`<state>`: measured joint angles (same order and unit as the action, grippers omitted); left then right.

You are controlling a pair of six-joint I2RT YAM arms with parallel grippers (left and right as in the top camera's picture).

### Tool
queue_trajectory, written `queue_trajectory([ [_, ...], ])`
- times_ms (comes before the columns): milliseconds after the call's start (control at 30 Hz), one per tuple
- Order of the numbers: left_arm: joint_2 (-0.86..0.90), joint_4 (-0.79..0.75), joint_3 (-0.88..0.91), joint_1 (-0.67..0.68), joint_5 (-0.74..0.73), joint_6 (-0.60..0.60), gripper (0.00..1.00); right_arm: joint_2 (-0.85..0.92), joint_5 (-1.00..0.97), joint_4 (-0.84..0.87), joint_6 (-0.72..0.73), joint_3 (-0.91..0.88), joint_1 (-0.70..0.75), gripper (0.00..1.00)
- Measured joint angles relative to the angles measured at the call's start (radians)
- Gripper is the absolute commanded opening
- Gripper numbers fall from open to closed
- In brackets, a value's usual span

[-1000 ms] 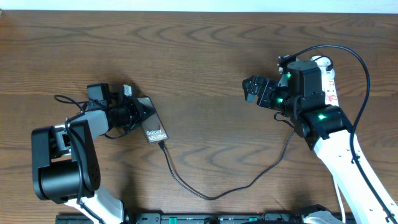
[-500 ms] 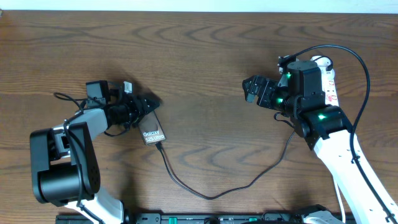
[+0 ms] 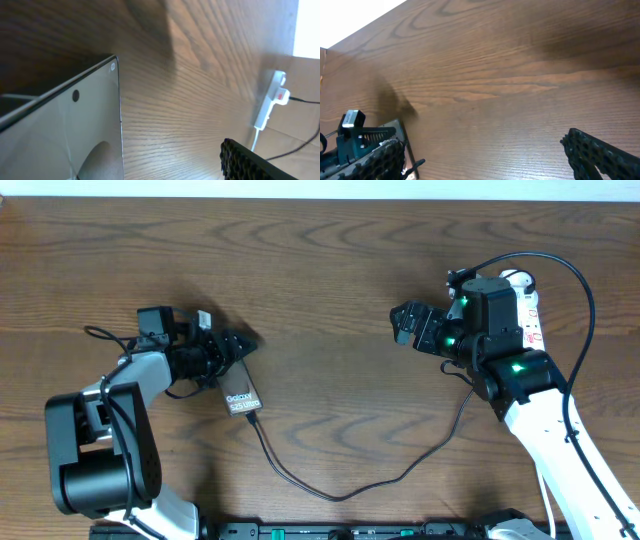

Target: Plug charger to phone and switch on socket

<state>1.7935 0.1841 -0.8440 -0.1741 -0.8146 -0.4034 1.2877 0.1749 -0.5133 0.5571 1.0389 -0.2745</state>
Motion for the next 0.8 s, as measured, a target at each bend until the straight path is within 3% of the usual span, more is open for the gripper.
queue_trajectory([
  [800,-0.038,0.149,-0.031,0.002,0.164,0.0,0.8,0.0,0.0,0.0,0.0,0.0,0.0,0.99],
])
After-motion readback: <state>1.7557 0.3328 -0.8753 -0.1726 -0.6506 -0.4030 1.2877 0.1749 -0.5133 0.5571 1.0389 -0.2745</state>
